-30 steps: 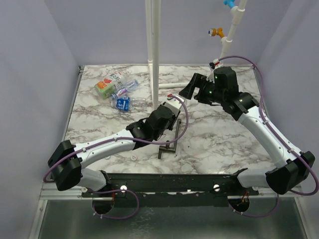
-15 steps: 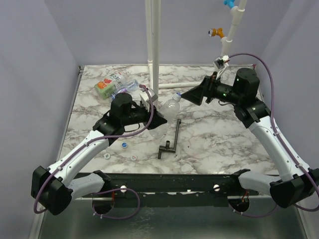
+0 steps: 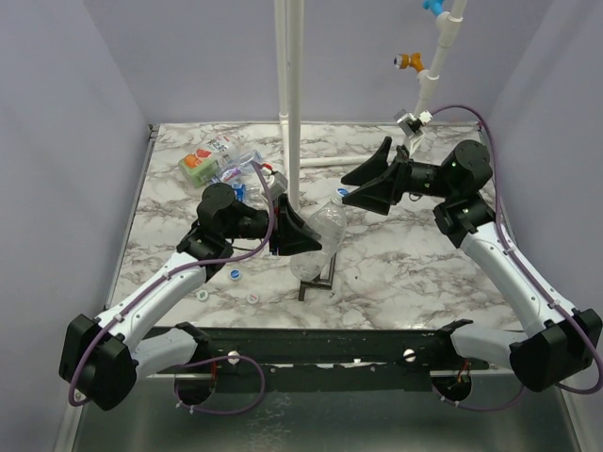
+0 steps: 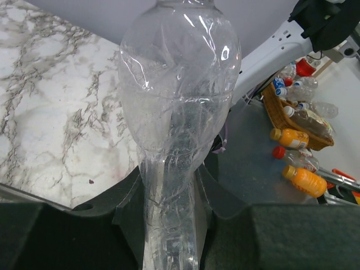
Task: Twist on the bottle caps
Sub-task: Screw the bottle cap onto the plastic bottle.
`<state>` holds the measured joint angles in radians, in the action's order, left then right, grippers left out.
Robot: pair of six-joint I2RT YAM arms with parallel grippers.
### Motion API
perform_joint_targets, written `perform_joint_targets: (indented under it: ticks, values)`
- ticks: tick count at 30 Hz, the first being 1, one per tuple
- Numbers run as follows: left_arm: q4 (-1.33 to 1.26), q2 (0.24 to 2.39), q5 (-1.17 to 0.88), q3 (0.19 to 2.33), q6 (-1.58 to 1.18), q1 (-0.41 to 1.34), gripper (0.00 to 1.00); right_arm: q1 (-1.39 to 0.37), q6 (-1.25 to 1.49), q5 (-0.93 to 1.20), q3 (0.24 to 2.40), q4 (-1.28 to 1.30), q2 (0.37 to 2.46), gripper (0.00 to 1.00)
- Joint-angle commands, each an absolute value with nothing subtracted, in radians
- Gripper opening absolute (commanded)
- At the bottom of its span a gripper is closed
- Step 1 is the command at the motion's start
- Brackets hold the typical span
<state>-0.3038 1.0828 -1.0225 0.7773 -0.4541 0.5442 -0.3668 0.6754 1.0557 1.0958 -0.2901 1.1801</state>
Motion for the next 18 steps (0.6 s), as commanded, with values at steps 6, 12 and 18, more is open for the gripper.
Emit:
perform_joint_targets:
  ticks: [6,12,18]
  values:
    - [-0.480,1.103,-1.067,0.733,-0.546,0.540,0.00,-0.400,0.738,1.087,1.094,-0.399,1.201,0.82]
    - [-0.486,1.103,-1.053,0.726,-0.548,0.540,0.00,-0.432,0.696,1.051,1.113,-0.337,1.205,0.65]
    - [-0.488,1.111,-1.040,0.719,-0.552,0.540,0.00,-0.434,0.673,1.008,1.112,-0.295,1.184,0.54]
